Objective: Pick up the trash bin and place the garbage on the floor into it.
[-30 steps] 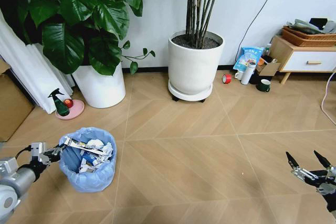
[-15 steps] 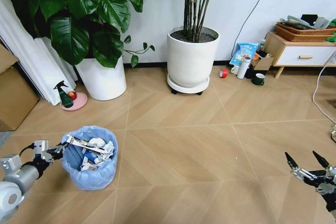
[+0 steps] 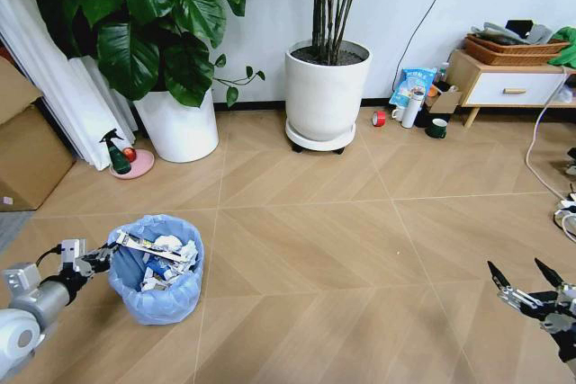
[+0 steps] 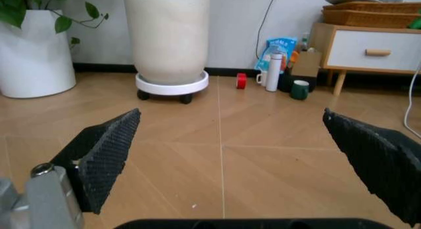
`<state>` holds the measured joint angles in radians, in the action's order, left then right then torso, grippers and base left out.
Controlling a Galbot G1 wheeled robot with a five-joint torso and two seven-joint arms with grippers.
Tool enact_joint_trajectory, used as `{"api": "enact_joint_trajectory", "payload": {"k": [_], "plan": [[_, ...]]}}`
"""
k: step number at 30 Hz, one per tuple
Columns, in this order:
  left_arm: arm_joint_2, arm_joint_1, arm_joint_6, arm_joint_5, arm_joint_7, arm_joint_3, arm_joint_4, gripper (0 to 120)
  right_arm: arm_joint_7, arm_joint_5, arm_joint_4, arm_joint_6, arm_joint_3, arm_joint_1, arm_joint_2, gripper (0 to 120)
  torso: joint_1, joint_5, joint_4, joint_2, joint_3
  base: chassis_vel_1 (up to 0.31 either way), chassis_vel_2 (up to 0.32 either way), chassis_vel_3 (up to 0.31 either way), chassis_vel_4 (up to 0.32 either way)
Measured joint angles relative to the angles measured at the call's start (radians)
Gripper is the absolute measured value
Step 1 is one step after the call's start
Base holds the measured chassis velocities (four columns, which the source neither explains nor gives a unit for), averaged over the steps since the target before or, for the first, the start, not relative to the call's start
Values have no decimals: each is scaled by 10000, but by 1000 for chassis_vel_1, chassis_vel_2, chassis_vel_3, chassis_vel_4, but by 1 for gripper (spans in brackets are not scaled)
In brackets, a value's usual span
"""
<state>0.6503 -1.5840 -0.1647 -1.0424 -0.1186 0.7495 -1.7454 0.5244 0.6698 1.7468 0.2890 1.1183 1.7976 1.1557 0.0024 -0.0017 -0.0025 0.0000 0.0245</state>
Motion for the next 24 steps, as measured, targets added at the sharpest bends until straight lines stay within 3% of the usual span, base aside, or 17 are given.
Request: {"api": "enact_joint_trajectory", "payload": {"k": [13, 24], "plan": [[17, -28, 0, -38, -4, 8, -29, 0, 55, -141, 7, 29, -47, 5, 109, 100, -1, -2, 1, 0, 0, 118, -103, -125, 99], [-14, -55, 0, -67, -7, 71, -57, 0, 112, -157, 27, 48, -85, 7, 116, 100, 0, -4, 0, 0, 0, 210, -74, -202, 76]]}}
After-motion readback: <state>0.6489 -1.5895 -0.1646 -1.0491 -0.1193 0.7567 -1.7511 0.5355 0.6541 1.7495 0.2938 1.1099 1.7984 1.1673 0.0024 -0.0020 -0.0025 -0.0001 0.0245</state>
